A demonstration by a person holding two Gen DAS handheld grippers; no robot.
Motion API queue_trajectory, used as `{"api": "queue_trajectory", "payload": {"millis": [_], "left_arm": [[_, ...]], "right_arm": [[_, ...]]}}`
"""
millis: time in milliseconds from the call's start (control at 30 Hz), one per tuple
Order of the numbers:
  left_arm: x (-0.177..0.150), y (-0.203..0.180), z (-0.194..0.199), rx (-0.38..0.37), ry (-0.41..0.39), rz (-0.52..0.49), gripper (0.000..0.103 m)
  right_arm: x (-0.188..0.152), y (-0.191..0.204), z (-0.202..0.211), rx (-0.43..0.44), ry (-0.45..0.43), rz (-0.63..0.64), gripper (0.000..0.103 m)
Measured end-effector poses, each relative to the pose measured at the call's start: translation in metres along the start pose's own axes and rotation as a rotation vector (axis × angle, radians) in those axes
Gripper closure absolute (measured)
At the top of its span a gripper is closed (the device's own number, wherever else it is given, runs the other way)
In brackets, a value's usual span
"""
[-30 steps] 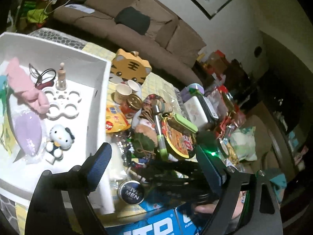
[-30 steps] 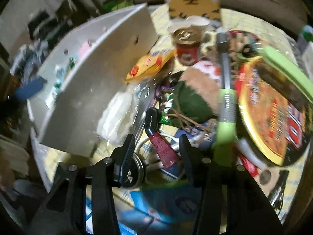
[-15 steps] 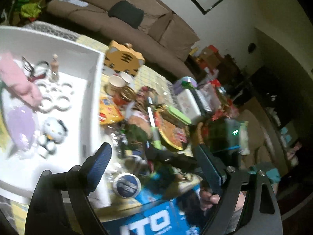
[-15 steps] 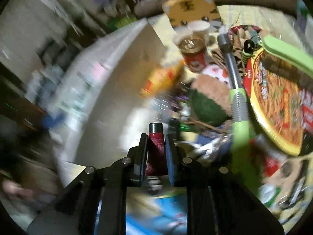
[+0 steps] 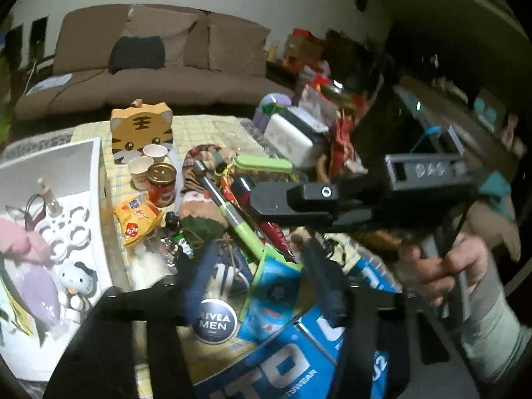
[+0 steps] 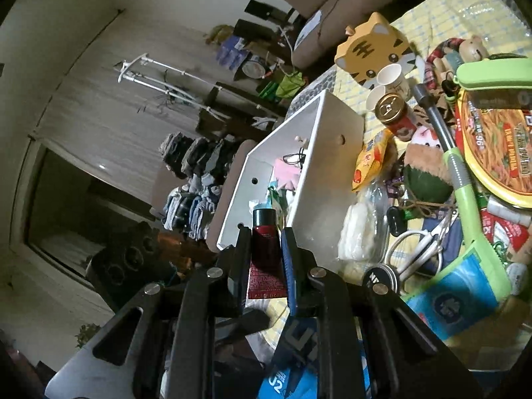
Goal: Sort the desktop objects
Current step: 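Carry the red tube with the right gripper over the white box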
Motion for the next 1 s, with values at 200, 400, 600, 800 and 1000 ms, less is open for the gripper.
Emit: {"api": "queue_trajectory", "payload": {"millis": [200,400,600,800,1000], "left_arm": [[-0.003,0.003,-0.005,-0.024,0.007,0.042,0.057],[0.000,0.003,0.002,0.018,-0.016,0.030,0.057],[0.006,0.004,0.025,0.007,-0.067,0.009,0.066],[0.009,0.024,0.050,0.025,-0.100,0.055,0.071],[0.019,0.076,0.083,0.052,-0.119,0.102,0.072]], "right_arm": [[-0.009,0.007,0.003,-0.039,0.015,0.048,0.086],[-0.009,0.017,0.004,-0.031,0.009,0.068,0.086],[-0.010,0.041,-0.007,-0.067,0.003,0.124,0.086],[-0.009,0.072,-0.041,-0.089,0.042,0.167,0.086],[0.004,0.103,-0.093,-0.118,0.111,0.210,0.086]]}}
Point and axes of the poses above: each gripper's, at about its wrist camera, not at the fingertips, and z roughly against the way its jaws point, y to its left, x to its top, the point moved 8 cm from there along -z, roughly the way its jaws point, and after that the axes turned 3 degrees about -x, right-handed, at the moved point
